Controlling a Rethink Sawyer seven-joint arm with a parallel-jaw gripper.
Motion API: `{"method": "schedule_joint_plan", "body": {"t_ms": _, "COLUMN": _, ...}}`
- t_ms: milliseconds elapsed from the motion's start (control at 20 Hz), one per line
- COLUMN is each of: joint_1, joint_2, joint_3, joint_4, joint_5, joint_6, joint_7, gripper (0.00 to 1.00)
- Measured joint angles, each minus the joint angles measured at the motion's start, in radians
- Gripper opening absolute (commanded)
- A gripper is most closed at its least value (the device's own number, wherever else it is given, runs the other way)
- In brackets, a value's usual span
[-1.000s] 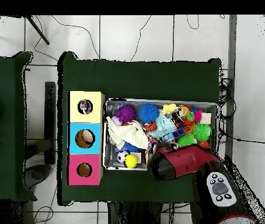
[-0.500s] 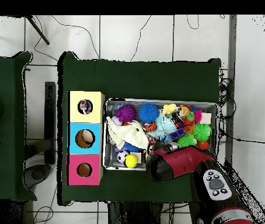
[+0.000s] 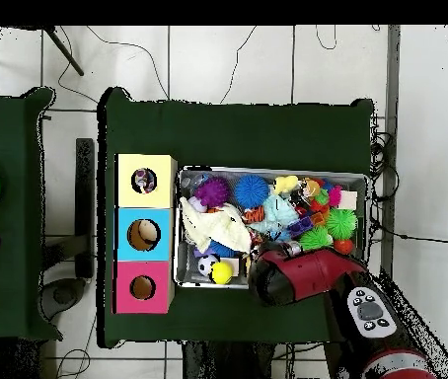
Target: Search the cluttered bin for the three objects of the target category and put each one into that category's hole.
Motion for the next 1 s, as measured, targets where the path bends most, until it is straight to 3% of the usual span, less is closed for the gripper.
{"method": "schedule_joint_plan", "body": {"t_ms": 1000, "joint_1": -0.028, "joint_2": -0.003, "joint_3": 0.05, "joint_4": 0.009, "joint_5": 0.14, "joint_6": 0.023, "joint_7": 0.0, "gripper": 0.0}}
